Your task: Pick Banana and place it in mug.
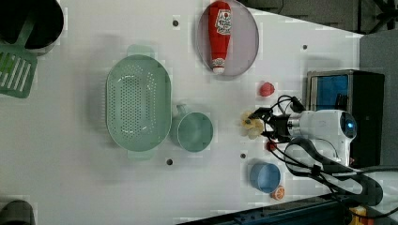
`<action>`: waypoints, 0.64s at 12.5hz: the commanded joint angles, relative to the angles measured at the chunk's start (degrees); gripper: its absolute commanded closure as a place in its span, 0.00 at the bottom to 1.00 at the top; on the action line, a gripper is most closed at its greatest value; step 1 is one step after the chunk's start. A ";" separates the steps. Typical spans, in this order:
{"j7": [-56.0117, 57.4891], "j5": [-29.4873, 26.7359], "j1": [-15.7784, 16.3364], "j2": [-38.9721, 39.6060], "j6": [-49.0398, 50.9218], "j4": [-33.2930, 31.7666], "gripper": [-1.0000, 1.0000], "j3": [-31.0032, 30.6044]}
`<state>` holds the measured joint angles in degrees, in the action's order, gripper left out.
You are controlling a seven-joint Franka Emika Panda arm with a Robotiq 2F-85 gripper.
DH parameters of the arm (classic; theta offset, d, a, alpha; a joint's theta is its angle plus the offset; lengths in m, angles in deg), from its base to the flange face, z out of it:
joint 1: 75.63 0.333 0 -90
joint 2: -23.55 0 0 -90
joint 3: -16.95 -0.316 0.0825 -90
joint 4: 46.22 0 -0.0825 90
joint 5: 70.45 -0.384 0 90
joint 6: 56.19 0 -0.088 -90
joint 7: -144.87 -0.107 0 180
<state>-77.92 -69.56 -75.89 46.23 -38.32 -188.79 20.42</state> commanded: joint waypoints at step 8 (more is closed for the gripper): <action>0.42 -0.24 0.16 -4.69 -0.91 0.51 0.66 -0.70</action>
<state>-77.74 -70.28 -75.39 43.71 -39.38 -187.90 20.34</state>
